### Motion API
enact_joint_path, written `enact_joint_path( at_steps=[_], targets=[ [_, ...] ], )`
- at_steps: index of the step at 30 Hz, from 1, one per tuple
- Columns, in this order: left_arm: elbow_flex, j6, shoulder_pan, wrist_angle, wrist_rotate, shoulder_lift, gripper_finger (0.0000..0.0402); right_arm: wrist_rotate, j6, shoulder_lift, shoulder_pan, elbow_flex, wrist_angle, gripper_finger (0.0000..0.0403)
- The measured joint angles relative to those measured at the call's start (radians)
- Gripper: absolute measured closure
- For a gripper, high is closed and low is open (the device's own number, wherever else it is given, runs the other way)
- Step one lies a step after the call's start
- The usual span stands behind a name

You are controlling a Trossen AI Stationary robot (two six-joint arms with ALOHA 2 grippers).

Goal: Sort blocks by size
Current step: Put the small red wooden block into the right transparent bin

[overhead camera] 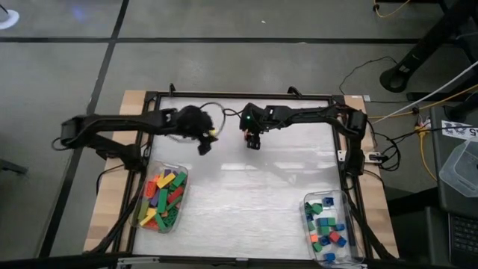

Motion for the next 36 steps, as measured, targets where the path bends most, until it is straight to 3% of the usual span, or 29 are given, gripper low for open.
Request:
enact_joint_path(
  at_steps=[13, 17, 22, 26, 32, 36],
  targets=[
    [-0.214, -0.174, -0.193, -0.069, -0.017, -0.516, 0.0176, 0.009, -0.035, 0.081, -0.009, 0.0, 0.032, 0.0157],
    [-0.297, -0.226, -0.267, -0.06, -0.053, -0.657, 0.0176, -0.018, -0.035, 0.083, -0.013, -0.001, 0.023, 0.0194],
    [-0.407, -0.295, -0.359, -0.057, -0.18, -0.805, 0.0176, -0.026, -0.035, 0.083, -0.013, -0.001, 0.021, 0.0266],
    [-0.5, -0.235, -0.412, 0.032, -0.258, -0.876, 0.0176, -0.044, -0.035, 0.082, -0.012, 0.0, 0.02, 0.0271],
    [-0.657, -0.02, -0.466, 0.347, -0.26, -0.92, 0.0176, -0.091, -0.024, 0.011, -0.011, 0.0, -0.041, 0.0271],
    [-0.719, 0.087, -0.482, 0.469, -0.261, -0.929, 0.0176, -0.122, -0.005, -0.075, -0.011, 0.0, -0.126, 0.0262]
  ],
)
